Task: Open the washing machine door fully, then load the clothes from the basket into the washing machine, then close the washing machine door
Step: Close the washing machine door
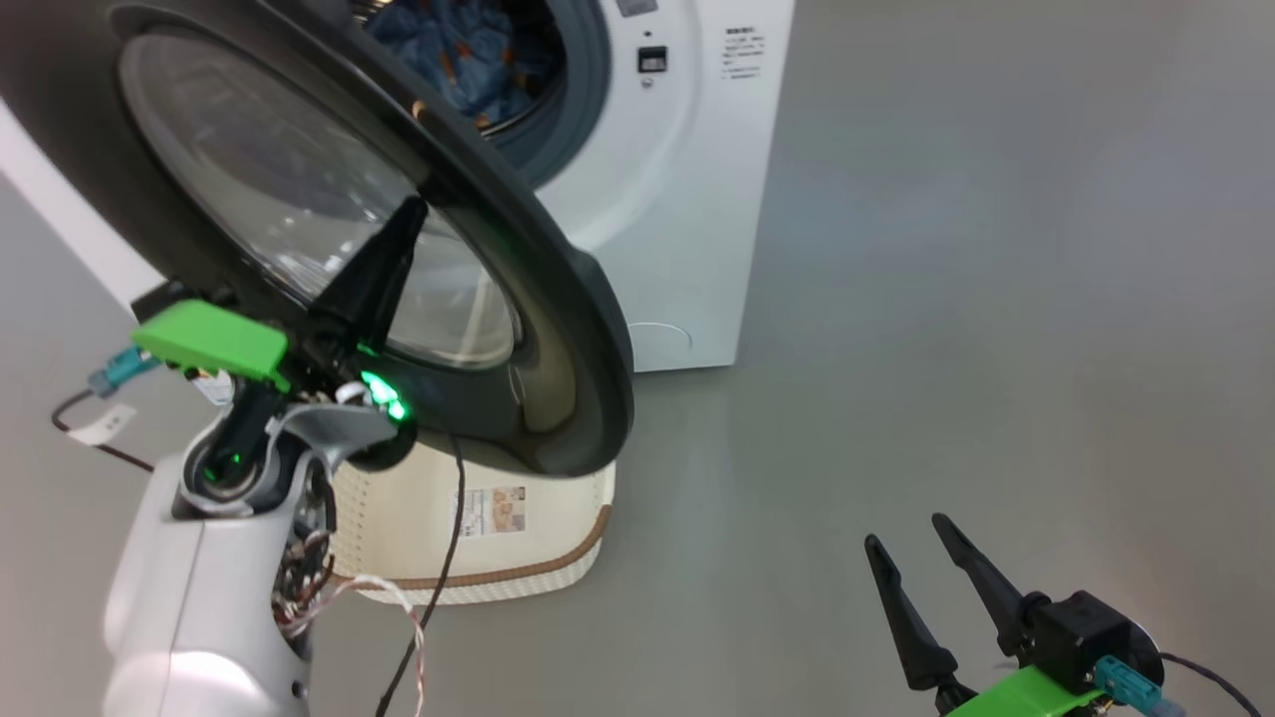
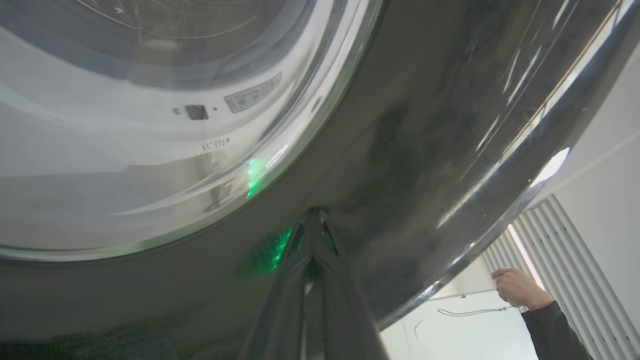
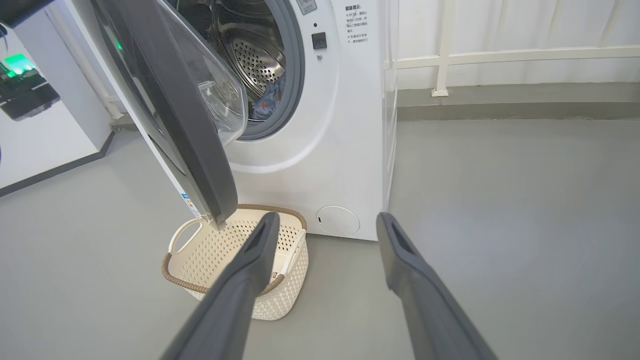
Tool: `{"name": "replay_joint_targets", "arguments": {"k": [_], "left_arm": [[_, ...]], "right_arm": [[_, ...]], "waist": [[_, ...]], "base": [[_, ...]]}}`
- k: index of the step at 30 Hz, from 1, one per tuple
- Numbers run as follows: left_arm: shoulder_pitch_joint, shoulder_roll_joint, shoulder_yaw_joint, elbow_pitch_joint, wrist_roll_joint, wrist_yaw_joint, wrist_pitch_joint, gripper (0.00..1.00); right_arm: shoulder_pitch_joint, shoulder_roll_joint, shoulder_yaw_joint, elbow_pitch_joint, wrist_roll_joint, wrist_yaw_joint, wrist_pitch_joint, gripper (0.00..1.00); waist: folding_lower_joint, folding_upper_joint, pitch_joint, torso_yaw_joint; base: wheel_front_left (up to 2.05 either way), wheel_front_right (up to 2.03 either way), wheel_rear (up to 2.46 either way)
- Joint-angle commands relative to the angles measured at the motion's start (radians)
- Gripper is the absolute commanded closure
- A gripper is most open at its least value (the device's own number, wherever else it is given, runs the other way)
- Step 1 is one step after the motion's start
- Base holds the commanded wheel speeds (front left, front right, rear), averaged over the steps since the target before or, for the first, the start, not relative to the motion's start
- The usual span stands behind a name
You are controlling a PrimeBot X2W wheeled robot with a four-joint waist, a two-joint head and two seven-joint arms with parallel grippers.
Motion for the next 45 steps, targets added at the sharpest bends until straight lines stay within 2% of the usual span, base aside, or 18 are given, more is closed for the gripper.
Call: {"name": "replay_joint_targets", "arguments": {"k": [1, 16, 25, 28, 30, 31, 33, 34, 40, 45], "left_arm": [[-0.079, 0.019, 0.016, -0.004, 0.028, -0.011, -0.026, 1.00], [-0.169, 0.025, 0.065, 0.153, 0.180, -0.011, -0.173, 1.00], [-0.099, 0.045, -0.022, 0.096, 0.306, -0.011, -0.194, 1.00], [-0.049, 0.081, -0.088, 0.060, 0.386, -0.011, -0.218, 1.00], [-0.017, 0.106, -0.131, 0.037, 0.438, -0.011, -0.252, 0.60], [0.001, 0.114, -0.150, 0.029, 0.456, -0.011, -0.270, 0.51], [0.039, 0.135, -0.192, 0.016, 0.496, -0.011, -0.307, 0.13], [0.057, 0.144, -0.214, 0.013, 0.516, -0.011, -0.328, 0.00], [0.144, 0.196, -0.335, 0.015, 0.650, -0.011, -0.501, 0.00], [0.212, 0.207, -0.386, 0.072, 0.732, -0.011, -0.659, 0.00]], "right_arm": [[-0.045, -0.006, 0.025, -0.024, -0.014, 0.002, -0.005, 0.00], [-0.060, 0.007, 0.041, -0.014, -0.008, 0.002, -0.005, 0.00], [-0.054, 0.019, 0.015, -0.014, -0.010, 0.002, -0.005, 0.00], [-0.055, 0.023, 0.007, -0.018, -0.009, 0.002, -0.005, 0.00], [-0.057, 0.025, -0.001, -0.020, -0.009, 0.002, -0.005, 0.00], [-0.056, 0.026, -0.005, -0.020, -0.009, 0.002, -0.005, 0.00], [-0.050, 0.027, -0.009, -0.019, -0.010, 0.002, -0.005, 0.00], [-0.047, 0.027, -0.011, -0.019, -0.010, 0.002, -0.005, 0.00], [-0.032, 0.022, -0.013, -0.023, -0.008, 0.002, -0.005, 0.00], [-0.016, 0.016, -0.018, -0.022, -0.006, 0.002, -0.005, 0.00]], "waist": [[0.0000, 0.0000, 0.033, -0.044], [0.0000, 0.0000, 0.032, -0.132], [0.0000, 0.0000, 0.011, -0.114], [0.0000, 0.0000, 0.003, -0.097], [0.0000, 0.0000, -0.003, -0.084], [0.0000, 0.0000, -0.009, -0.076], [0.0000, 0.0000, -0.024, -0.060], [0.0000, 0.0000, -0.031, -0.051], [0.0000, 0.0000, -0.063, 0.002], [0.0000, 0.0000, -0.093, 0.042]], "base": [[0.00, 0.00, 0.00], [0.00, 0.00, 0.00], [0.00, 0.00, 0.00], [0.00, 0.00, 0.00], [0.00, 0.00, 0.00], [0.00, 0.00, 0.00], [0.00, 0.00, 0.00], [0.00, 0.00, 0.00], [0.00, 0.00, 0.00], [0.00, 0.00, 0.00]]}}
